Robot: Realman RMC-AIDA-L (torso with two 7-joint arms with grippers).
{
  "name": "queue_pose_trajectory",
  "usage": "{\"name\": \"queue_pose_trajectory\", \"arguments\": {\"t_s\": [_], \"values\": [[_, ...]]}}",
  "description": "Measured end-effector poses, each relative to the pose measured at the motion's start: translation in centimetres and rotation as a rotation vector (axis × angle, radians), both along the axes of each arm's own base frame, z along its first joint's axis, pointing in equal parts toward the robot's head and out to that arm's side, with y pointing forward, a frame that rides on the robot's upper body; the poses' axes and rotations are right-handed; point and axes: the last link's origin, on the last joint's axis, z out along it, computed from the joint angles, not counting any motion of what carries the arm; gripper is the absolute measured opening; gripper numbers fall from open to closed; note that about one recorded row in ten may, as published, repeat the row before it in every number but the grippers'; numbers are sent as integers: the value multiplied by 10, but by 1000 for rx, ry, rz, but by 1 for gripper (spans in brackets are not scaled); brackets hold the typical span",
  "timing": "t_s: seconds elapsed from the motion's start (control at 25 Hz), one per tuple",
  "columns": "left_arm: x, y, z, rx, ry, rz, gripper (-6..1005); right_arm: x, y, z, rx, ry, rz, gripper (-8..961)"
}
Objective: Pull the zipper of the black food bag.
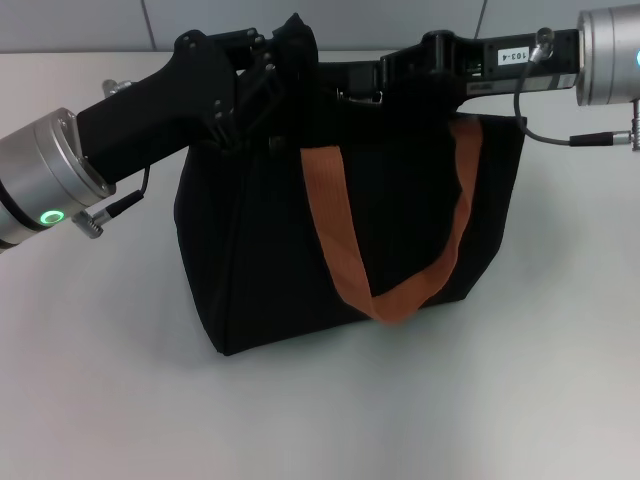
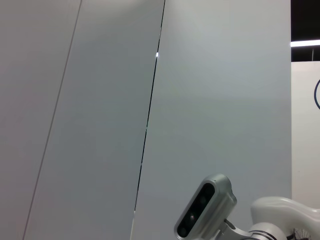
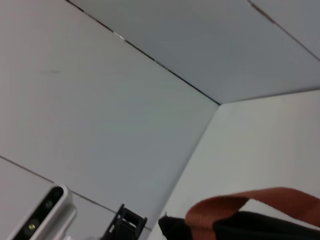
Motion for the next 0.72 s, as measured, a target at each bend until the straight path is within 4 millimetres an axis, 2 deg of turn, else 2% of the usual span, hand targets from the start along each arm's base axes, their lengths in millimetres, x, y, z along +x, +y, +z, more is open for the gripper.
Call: {"name": "queue_pose_trajectory", "arguments": {"t_s": [0.72], "values": [[1,-2,1,-4,-11,-16,37,-4,6,2,-26,-118,-20,43]]}}
